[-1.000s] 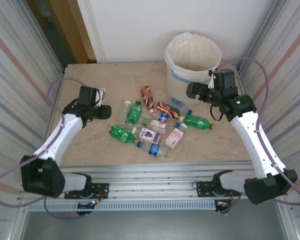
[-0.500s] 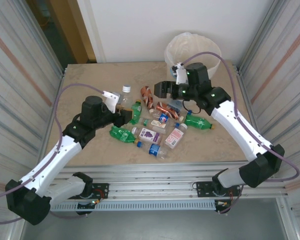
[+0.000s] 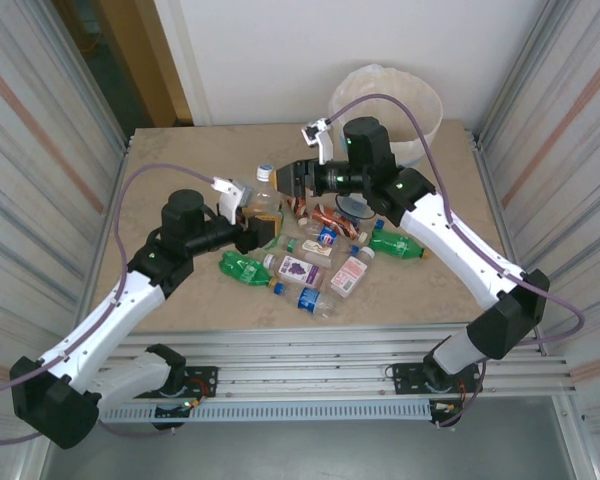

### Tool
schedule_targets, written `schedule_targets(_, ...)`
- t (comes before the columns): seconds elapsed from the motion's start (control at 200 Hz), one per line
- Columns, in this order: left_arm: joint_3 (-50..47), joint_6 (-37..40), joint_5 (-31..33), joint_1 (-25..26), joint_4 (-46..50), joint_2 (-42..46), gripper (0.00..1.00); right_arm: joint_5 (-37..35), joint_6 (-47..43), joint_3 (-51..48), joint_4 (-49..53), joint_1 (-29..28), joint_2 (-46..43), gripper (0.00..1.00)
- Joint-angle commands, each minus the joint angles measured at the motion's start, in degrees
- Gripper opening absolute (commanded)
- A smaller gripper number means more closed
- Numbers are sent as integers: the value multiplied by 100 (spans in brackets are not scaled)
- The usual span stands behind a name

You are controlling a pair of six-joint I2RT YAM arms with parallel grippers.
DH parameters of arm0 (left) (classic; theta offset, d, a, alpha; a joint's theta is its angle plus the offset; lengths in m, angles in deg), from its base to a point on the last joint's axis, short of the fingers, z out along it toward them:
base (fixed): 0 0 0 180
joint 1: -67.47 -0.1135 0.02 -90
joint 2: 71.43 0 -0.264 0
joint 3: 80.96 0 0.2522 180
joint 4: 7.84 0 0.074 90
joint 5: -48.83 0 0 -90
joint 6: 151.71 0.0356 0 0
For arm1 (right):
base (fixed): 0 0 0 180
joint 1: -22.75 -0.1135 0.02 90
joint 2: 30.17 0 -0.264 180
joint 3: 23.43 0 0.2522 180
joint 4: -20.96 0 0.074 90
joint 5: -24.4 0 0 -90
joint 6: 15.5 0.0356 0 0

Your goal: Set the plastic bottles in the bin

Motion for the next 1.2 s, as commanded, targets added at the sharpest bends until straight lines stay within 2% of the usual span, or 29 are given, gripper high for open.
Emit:
schedule_targets(0.0, 26, -19, -333, 36, -229, -45, 49, 249, -258, 269, -195, -144, 130, 62)
schedule_targets(0.23, 56, -54, -438, 48, -284, -135, 49, 63, -487, 526, 41, -285, 317, 59)
schedule_targets(0.391, 83, -89, -426, 52, -305, -130, 49, -9, -491, 557, 106, -286, 384, 46)
schedule_targets(0.531, 97, -149, -313, 56, -318, -122, 50, -107, -531, 598, 208, -283, 399, 29)
schedule_targets(0.601, 101, -199, -233, 54, -351, -101, 59, -195, -554, 607, 254, -280, 381, 24)
schedule_targets(0.761, 120, -312, -36, 55, -319, -36, 98, -509, -589, 718, 420, -175, 321, 18)
schedule_targets(0.917, 78, -347, 245, 56, -265, 210, 99, -756, -605, 949, 601, 189, 210, 14)
schedule_targets(1.192, -215, -334, 1054, 56, -251, 725, 99, -1272, -730, 1649, 700, 1236, 122, 13)
